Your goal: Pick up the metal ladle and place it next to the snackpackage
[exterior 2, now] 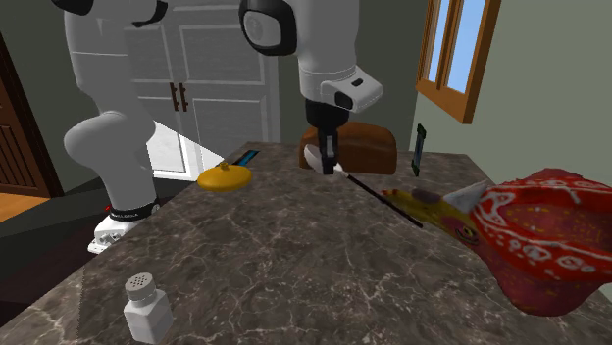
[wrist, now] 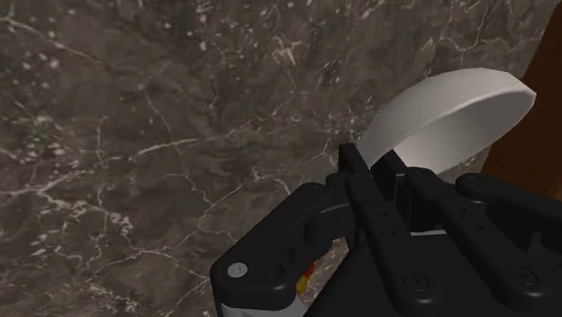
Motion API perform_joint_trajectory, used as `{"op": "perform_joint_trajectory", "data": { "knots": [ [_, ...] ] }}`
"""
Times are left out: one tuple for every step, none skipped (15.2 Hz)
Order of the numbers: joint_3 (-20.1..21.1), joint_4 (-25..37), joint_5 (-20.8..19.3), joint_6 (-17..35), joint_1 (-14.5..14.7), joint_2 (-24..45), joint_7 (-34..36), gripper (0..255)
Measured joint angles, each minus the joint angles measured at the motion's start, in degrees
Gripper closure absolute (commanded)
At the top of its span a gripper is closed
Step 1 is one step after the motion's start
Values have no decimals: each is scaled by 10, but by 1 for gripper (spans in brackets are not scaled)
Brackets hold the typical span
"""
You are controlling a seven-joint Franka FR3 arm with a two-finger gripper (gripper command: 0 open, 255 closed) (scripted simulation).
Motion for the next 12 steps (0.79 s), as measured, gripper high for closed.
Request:
{"op": "perform_joint_trajectory", "data": {
  "knots": [
    [6, -21, -5, 12, 9, -16, 13, 255],
    [12, -42, -10, 23, 16, -33, 26, 255],
    [20, -57, -14, 31, 24, -46, 41, 255],
    [28, -76, -18, 41, 32, -62, 56, 255],
    [34, -91, -21, 49, 38, -74, 68, 255],
    [41, -101, -24, 54, 44, -85, 81, 255],
    [49, -112, -26, 60, 50, -96, 95, 255],
    [56, -127, -26, 70, 55, -104, 106, 255],
    [66, -142, -29, 78, 62, -119, 122, 255],
    [75, -152, -30, 84, 68, -128, 136, 255],
    [81, -157, -29, 88, 73, -133, 147, 255],
    [91, -162, -29, 93, 80, -138, 162, 255]
  ]
}}
